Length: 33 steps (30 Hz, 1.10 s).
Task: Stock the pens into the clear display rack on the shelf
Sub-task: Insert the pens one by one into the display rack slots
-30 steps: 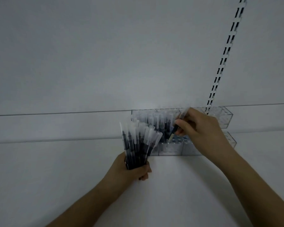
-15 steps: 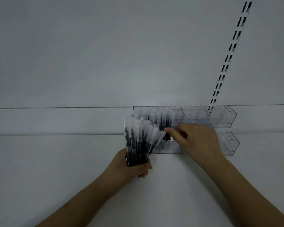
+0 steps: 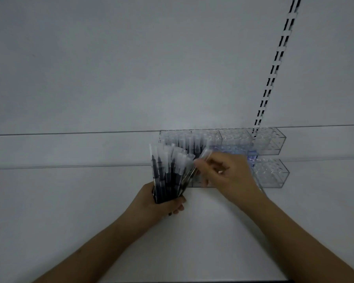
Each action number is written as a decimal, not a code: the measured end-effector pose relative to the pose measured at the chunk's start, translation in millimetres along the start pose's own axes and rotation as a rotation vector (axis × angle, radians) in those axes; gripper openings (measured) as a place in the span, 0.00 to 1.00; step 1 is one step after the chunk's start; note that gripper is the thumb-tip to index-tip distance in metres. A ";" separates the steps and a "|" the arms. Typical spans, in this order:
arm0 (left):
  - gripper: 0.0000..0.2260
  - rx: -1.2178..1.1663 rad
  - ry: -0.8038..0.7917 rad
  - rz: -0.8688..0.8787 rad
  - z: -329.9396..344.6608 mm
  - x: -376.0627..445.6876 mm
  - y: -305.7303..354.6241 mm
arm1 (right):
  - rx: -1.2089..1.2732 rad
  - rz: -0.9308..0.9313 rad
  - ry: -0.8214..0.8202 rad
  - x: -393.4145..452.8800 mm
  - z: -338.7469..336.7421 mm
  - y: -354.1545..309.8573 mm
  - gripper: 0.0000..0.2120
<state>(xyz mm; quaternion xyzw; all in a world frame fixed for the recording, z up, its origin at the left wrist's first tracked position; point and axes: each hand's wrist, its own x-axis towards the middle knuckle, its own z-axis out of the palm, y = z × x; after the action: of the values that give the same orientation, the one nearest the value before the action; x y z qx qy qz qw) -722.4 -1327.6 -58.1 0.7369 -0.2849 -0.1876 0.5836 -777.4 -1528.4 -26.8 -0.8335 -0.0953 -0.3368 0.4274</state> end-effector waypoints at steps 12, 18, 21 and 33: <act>0.11 -0.154 -0.026 -0.007 30.7 15.4 4.4 | -0.281 0.054 0.114 31.4 -47.9 14.0 0.12; 0.05 -0.161 -0.029 0.017 30.0 16.9 3.1 | -0.315 0.063 0.023 31.1 -41.9 23.7 0.11; 0.04 -0.189 -0.015 0.024 29.5 17.2 3.4 | -0.303 0.086 0.068 31.5 -42.1 23.1 0.09; 0.11 -0.201 -0.013 0.034 28.5 19.1 1.2 | -0.830 -0.018 -0.073 32.1 -27.2 31.2 0.16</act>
<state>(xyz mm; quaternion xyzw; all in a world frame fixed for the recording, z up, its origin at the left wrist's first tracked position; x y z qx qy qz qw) -725.4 -1361.4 -62.9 0.6685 -0.2808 -0.2099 0.6559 -752.3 -1572.9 -15.3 -0.9455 0.0262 -0.3208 0.0486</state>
